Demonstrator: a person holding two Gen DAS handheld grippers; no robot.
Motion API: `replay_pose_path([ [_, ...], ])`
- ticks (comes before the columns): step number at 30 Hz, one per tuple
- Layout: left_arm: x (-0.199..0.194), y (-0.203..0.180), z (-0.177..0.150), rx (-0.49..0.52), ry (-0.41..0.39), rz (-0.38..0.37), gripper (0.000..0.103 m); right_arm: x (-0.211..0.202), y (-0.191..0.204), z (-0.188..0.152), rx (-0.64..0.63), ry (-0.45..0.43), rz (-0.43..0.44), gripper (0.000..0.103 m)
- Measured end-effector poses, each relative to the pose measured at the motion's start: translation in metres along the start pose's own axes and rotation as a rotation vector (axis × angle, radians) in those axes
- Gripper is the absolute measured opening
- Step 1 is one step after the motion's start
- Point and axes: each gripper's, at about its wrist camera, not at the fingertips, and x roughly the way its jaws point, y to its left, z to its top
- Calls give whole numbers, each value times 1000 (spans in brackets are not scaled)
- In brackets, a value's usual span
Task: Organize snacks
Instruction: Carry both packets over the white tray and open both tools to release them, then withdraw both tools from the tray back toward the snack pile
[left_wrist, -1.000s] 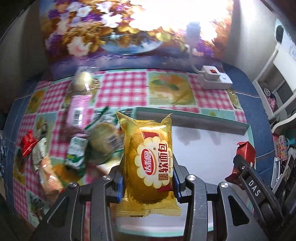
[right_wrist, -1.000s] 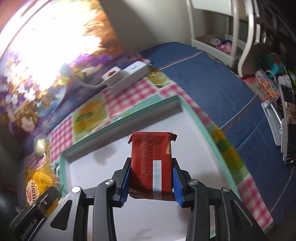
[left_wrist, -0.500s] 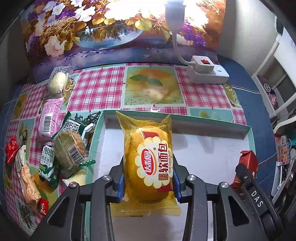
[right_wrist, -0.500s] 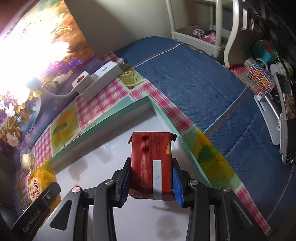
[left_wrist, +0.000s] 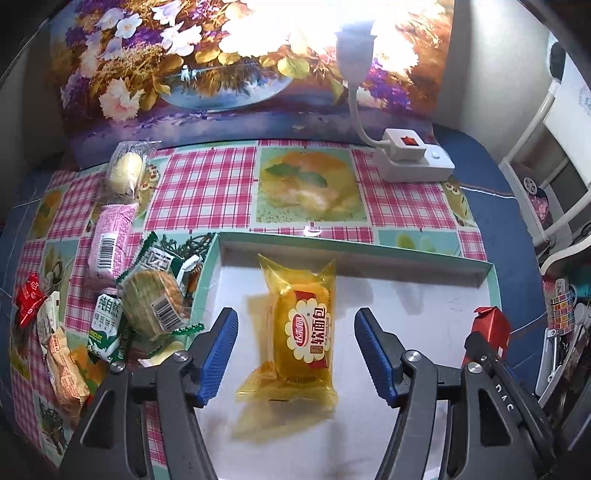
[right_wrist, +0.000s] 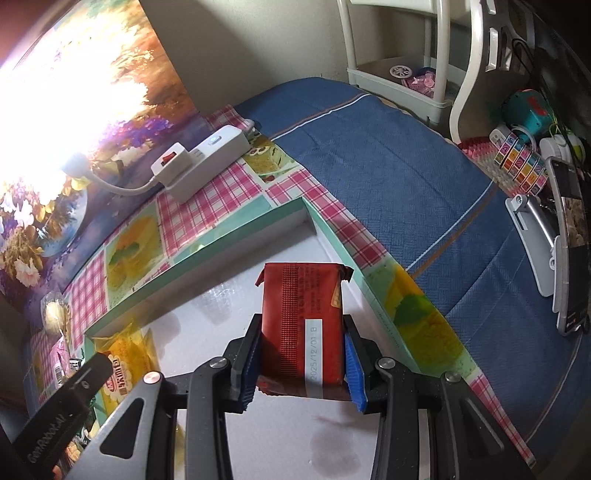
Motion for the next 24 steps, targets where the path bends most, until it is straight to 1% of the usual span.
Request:
replay_pose_path([
  [4, -2, 0, 0, 0, -1, -9, 68, 1, 1, 0, -6, 3, -5, 42],
  [6, -3, 0, 1, -3, -4, -10, 78, 0, 0, 0, -2, 0, -9, 42],
  [12, -4, 7, 1, -26, -10, -12, 81, -3, 0, 2, -7, -6, -10, 43],
  [13, -4, 9, 1, -34, -9, -15, 82, -3, 0, 2, -8, -6, -10, 43],
  [14, -4, 10, 1, -43, -7, -20, 87, -3, 1, 2, -8, -5, -9, 43],
  [15, -4, 12, 2, -54, -6, -25, 88, -3, 1, 2, -8, -5, -8, 43],
  [17, -4, 16, 2, -71, -4, -27, 90, -4, 2, 2, -11, -4, -6, 48],
  [18, -3, 17, 1, -73, -1, -27, 95, -4, 2, 2, -12, -3, -7, 55],
  [19, -3, 18, 1, -72, 0, -27, 96, -4, 3, 2, -13, -2, -5, 63],
  [22, -2, 24, 0, -90, 1, -18, 97, -5, 5, 2, -22, -3, -1, 67],
  [23, -2, 27, 0, -102, 4, -27, 97, -5, 6, 2, -26, -4, 0, 69],
  [24, -2, 29, 0, -111, 5, -35, 97, -5, 7, 2, -32, -6, 2, 74],
])
